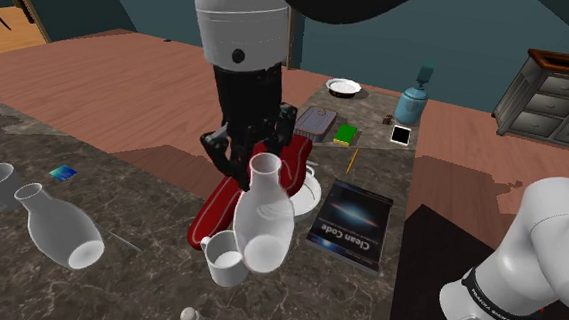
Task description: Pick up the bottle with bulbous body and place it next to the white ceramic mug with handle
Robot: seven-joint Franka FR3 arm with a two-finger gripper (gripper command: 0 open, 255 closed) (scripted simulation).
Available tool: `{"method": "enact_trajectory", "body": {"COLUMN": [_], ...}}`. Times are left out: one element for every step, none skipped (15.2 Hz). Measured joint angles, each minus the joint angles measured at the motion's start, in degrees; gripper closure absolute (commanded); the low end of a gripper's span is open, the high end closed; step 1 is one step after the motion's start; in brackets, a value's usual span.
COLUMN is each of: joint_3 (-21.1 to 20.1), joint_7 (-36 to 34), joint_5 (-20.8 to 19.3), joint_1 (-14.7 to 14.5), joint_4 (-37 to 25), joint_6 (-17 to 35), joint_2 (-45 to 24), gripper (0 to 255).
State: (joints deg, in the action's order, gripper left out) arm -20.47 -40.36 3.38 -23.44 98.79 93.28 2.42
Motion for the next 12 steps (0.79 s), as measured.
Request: {"method": "enact_trajectory", "body": {"joint_3": [-0.8, -1.6, -2.3, -3.0, -3.7, -4.5, -5.3, -5.9, -6.4, -7.0, -7.4, -7.9], "joint_7": [-1.6, -3.0, -4.5, -6.0, -7.6, -9.3, -11.2, -12.6, -14.1, -15.7, -17.0, -18.6], "joint_5": [-0.2, -0.5, -0.9, -1.2, -1.6, -2.1, -2.8, -3.4, -4.1, -5.0, -5.4, -6.5], "joint_1": [-0.7, -1.4, -2.1, -2.8, -3.7, -4.6, -5.7, -6.5, -7.5, -8.6, -9.6, -11.0], "joint_4": [-0.7, -1.6, -2.8, -4.1, -5.4, -7.1, -8.6, -10.3, -12.4, -14.5, -15.8, -18.7], "joint_6": [0.2, 0.2, 0.2, 0.0, -0.4, -0.6, -0.6, -1.0, -1.7, -2.0, -2.4, -3.2], "joint_2": [-0.9, -1.8, -3.0, -4.1, -5.1, -6.6, -8.2, -9.6, -11.1, -13.0, -14.0, -16.4], "gripper": [255, 255, 255, 255, 255, 255, 255, 255, 255, 255, 255, 255]}}
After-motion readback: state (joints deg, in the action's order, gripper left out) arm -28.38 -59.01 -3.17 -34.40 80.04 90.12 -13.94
